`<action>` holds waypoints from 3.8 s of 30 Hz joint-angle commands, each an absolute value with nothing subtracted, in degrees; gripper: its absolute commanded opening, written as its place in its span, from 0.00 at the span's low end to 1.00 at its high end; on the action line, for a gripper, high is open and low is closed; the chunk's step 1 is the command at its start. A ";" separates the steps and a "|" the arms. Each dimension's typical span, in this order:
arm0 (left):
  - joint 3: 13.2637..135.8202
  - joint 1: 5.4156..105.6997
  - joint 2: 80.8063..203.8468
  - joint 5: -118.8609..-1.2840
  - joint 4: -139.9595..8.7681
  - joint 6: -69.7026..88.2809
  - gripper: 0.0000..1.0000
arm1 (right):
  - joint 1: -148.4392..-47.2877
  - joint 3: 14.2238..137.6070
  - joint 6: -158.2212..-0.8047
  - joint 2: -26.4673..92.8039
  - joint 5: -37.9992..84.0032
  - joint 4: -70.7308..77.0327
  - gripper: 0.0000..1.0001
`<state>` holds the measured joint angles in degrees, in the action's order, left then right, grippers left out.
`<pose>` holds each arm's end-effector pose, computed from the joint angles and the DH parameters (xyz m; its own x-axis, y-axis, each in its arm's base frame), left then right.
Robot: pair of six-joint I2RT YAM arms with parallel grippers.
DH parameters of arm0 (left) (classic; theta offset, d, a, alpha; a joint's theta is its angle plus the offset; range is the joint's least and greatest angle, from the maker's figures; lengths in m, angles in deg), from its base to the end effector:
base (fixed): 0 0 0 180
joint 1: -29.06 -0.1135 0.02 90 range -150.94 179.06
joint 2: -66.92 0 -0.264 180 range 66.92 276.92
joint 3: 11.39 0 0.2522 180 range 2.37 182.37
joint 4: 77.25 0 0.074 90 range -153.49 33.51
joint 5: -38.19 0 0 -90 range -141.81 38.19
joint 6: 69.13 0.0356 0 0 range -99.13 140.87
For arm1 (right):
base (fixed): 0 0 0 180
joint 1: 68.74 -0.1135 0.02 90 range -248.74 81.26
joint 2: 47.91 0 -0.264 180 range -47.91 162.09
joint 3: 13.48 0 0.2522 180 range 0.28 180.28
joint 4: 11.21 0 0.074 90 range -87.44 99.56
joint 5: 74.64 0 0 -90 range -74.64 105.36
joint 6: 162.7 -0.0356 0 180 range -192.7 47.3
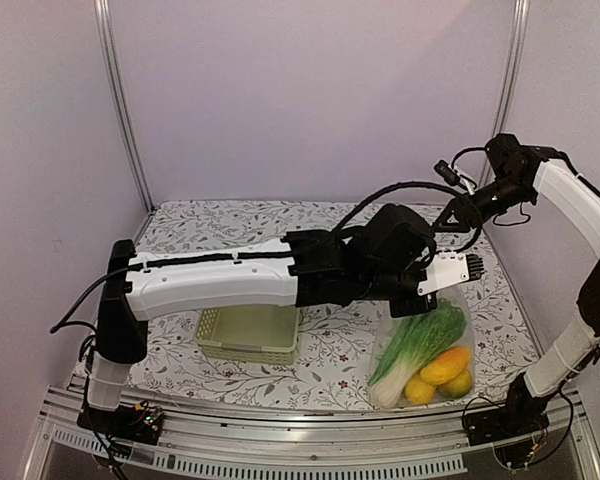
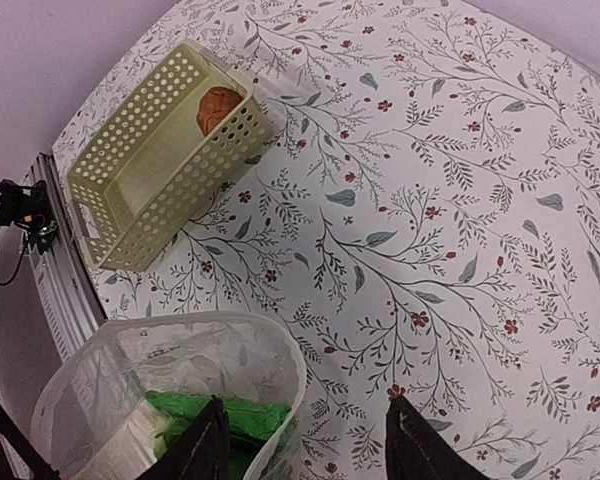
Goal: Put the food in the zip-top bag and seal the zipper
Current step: Pass from the left arm to the right, then pick up the fake vegetable from the bin.
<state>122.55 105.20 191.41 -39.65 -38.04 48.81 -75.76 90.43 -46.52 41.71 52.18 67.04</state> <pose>0.1301 -0.4960 0.3185 0.3191 0.6186 -0.7179 0.8555 0.1379 0.4991 0.3027 0.0588 0.3477 -0.6419 -0.4349 -0.6315 -0.7156 0.6357 0.2895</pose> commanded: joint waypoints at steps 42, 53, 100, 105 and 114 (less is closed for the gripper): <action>116.98 113.54 187.46 -33.04 -43.36 53.61 0.00 | -84.95 80.28 -37.63 43.30 51.09 78.27 0.32; 115.68 112.35 186.88 -30.00 -44.97 51.93 0.00 | -85.22 87.45 -38.57 43.39 50.23 78.18 0.00; 79.28 96.71 157.45 -18.69 -59.95 20.66 0.75 | -83.25 87.98 -47.30 42.53 52.15 64.00 0.00; 74.31 88.22 157.14 -20.04 -51.07 9.71 0.75 | -82.80 86.91 -47.16 42.61 52.98 63.36 0.00; 70.48 75.94 161.10 -30.23 -45.76 -4.56 0.75 | -82.74 86.12 -47.13 42.46 53.32 63.46 0.00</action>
